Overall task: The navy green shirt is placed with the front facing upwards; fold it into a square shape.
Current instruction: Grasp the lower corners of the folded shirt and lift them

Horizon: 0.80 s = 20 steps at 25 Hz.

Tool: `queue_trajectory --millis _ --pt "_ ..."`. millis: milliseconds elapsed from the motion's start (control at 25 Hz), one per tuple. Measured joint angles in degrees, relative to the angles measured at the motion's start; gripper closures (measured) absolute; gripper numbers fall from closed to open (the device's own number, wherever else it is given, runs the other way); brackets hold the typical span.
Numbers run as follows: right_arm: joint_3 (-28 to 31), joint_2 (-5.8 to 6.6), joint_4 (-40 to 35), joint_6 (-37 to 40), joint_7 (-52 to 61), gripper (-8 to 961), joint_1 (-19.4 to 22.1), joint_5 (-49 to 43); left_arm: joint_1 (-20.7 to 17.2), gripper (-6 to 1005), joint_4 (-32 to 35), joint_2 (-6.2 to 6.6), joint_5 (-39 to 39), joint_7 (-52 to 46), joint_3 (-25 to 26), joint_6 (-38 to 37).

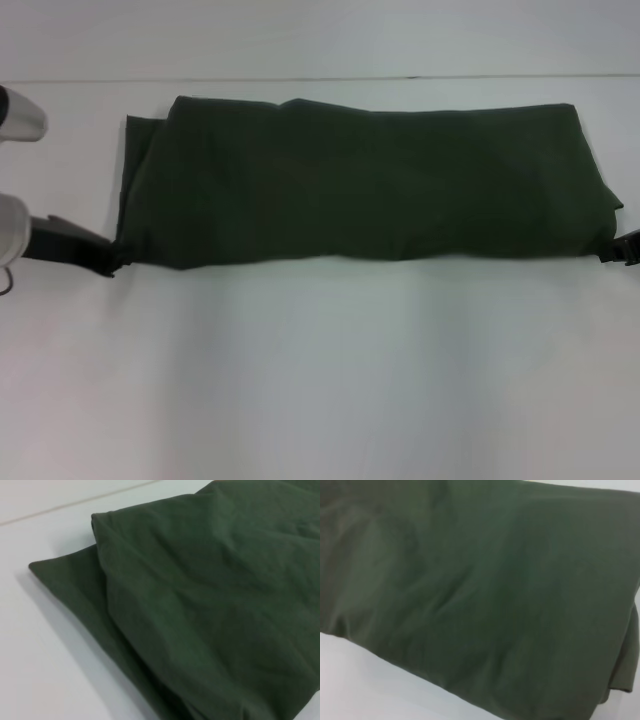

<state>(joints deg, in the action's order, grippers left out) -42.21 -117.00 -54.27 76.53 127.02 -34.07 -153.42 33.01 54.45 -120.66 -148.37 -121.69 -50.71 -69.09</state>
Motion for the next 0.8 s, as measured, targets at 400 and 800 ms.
queue_trajectory --millis 400,800 --pt "-1.1 -2.67 -9.6 10.9 2.3 899 2.4 -3.8 -1.6 987 7.4 -1.47 -8.7 -5.5 0.1 -9.7" --pt "-2.4 -2.32 -13.9 20.3 2.0 877 2.9 -7.5 0.4 969 9.2 -0.7 -14.2 -7.5 -0.2 -20.6"
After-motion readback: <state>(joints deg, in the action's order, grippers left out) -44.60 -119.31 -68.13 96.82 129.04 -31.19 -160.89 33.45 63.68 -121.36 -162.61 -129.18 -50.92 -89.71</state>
